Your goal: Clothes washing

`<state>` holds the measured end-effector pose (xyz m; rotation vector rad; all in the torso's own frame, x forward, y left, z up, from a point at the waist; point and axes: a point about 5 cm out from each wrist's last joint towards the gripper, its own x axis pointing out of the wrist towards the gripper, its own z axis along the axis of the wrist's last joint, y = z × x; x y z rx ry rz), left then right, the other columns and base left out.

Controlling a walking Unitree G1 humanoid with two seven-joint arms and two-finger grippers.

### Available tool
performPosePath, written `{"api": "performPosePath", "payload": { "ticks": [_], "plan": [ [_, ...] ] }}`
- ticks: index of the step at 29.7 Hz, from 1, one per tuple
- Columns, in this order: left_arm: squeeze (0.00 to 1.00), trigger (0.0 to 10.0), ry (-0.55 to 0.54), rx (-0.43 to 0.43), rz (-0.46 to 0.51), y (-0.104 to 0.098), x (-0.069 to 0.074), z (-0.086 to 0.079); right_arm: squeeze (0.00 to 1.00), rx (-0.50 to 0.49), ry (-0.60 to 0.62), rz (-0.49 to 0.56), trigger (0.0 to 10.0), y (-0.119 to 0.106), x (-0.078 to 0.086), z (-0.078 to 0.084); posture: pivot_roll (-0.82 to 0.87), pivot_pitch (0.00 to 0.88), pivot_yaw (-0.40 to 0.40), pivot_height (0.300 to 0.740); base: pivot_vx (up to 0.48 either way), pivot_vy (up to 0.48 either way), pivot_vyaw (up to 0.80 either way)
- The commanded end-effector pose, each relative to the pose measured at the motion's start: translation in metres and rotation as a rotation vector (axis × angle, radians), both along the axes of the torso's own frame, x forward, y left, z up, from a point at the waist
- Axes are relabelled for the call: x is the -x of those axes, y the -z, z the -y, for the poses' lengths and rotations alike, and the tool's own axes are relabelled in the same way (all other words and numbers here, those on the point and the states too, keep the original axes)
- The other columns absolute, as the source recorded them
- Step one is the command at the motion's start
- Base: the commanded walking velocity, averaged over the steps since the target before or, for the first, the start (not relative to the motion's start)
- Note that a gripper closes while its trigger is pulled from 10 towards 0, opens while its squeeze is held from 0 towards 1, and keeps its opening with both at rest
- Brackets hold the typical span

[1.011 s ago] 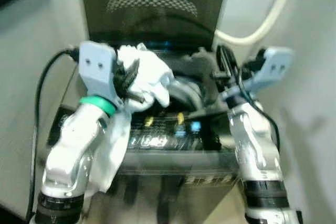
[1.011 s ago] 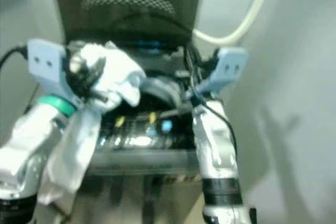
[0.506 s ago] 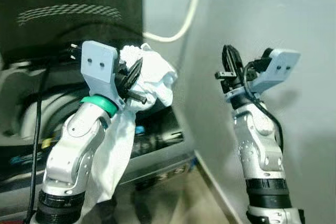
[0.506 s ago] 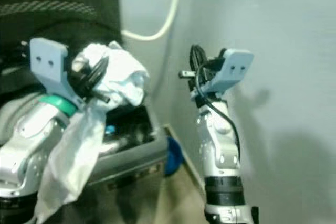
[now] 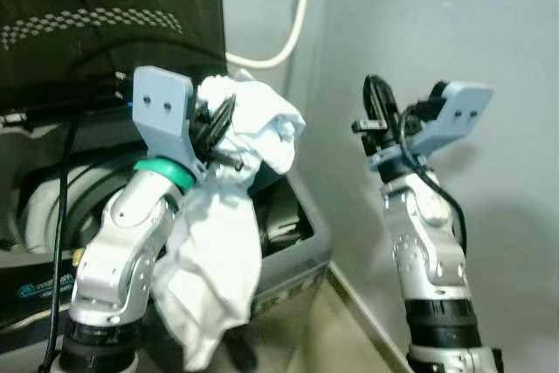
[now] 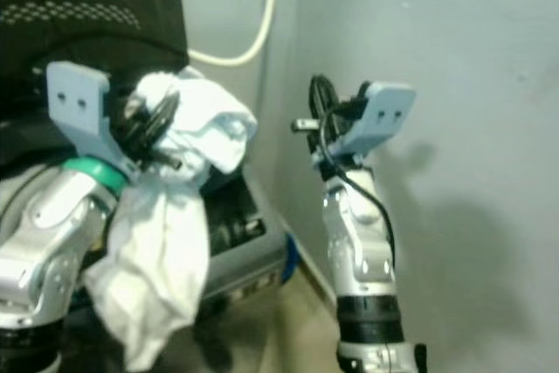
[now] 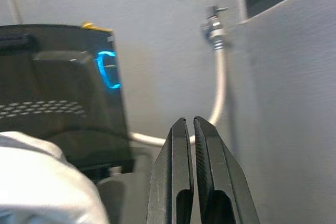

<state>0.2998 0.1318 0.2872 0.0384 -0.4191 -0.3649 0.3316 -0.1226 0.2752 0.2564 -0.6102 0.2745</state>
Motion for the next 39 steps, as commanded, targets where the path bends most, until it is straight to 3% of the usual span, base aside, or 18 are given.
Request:
{"api": "performPosePath", "payload": {
  "ticks": [1,14,18,20,22,24,26,27,28,29,32,34,37,39],
  "plan": [
    [0.00,10.0,0.002,0.006,0.012,-0.003,0.002,0.001,0.00,-0.003,0.002,-0.004,10.0,0.001,0.000,0.002,0.08,0.014,0.005,0.731,0.000,0.480,0.00],
    [0.00,10.0,-0.012,-0.008,0.024,-0.004,0.001,0.001,0.00,-0.008,-0.006,0.002,10.0,0.001,0.001,0.000,0.08,0.012,0.011,0.731,0.000,0.037,0.00],
    [0.00,10.0,-0.017,-0.006,0.028,-0.005,0.001,0.001,0.00,-0.003,-0.042,0.017,10.0,-0.001,0.003,-0.004,0.08,0.012,0.011,0.731,0.000,0.000,0.00],
    [0.00,10.0,-0.038,-0.007,0.046,-0.007,0.000,0.000,0.00,0.027,-0.127,0.055,10.0,-0.006,0.007,-0.013,0.08,0.012,0.011,0.731,0.000,0.000,0.00],
    [0.00,10.0,-0.075,-0.029,0.074,-0.009,-0.001,-0.003,0.00,0.048,-0.180,0.077,10.0,-0.011,0.009,-0.019,0.08,0.014,0.016,0.731,0.000,0.000,0.00],
    [0.00,10.0,-0.253,-0.068,0.172,-0.020,-0.006,-0.020,0.00,0.095,-0.302,0.145,10.0,-0.028,0.013,-0.035,0.08,0.016,0.018,0.731,0.000,0.000,0.00],
    [0.00,10.0,-0.253,-0.068,0.172,-0.020,-0.006,-0.020,0.00,0.095,-0.302,0.145,10.0,-0.028,0.013,-0.035,0.08,0.016,0.018,0.731,0.000,0.000,0.00],
    [0.00,10.0,-0.321,-0.079,0.209,-0.024,-0.007,-0.027,0.00,0.113,-0.340,0.172,10.0,-0.035,0.014,-0.041,0.07,0.018,0.017,0.731,0.000,0.000,0.00],
    [0.00,10.0,-0.321,-0.079,0.209,-0.024,-0.007,-0.027,0.00,0.113,-0.340,0.172,10.0,-0.035,0.014,-0.041,0.07,0.018,0.017,0.731,0.000,0.000,0.00],
    [0.00,10.0,-0.409,-0.093,0.245,-0.030,-0.010,-0.039,0.00,0.123,-0.357,0.204,10.0,-0.044,0.013,-0.046,0.08,0.019,-0.001,0.731,0.000,0.000,0.00],
    [0.00,10.0,-0.465,-0.138,0.285,-0.037,-0.017,-0.050,0.00,0.122,-0.364,0.238,10.0,-0.055,0.013,-0.049,0.11,0.026,-0.020,0.731,0.000,0.000,0.00],
    [0.00,10.0,-0.531,-0.231,0.350,-0.053,-0.033,-0.062,0.00,0.100,-0.365,0.279,10.0,-0.068,0.013,-0.050,0.12,0.035,-0.030,0.731,0.000,0.000,0.00],
    [0.00,10.0,-0.541,-0.255,0.370,-0.059,-0.039,-0.064,0.00,0.092,-0.364,0.288,10.0,-0.071,0.013,-0.049,0.12,0.046,-0.034,0.731,0.000,0.000,0.00],
    [0.00,10.0,-0.546,-0.349,0.438,-0.085,-0.059,-0.059,0.00,0.073,-0.357,0.293,10.0,-0.073,0.016,-0.047,0.11,0.083,-0.022,0.731,0.000,0.000,0.00]
  ]
}}
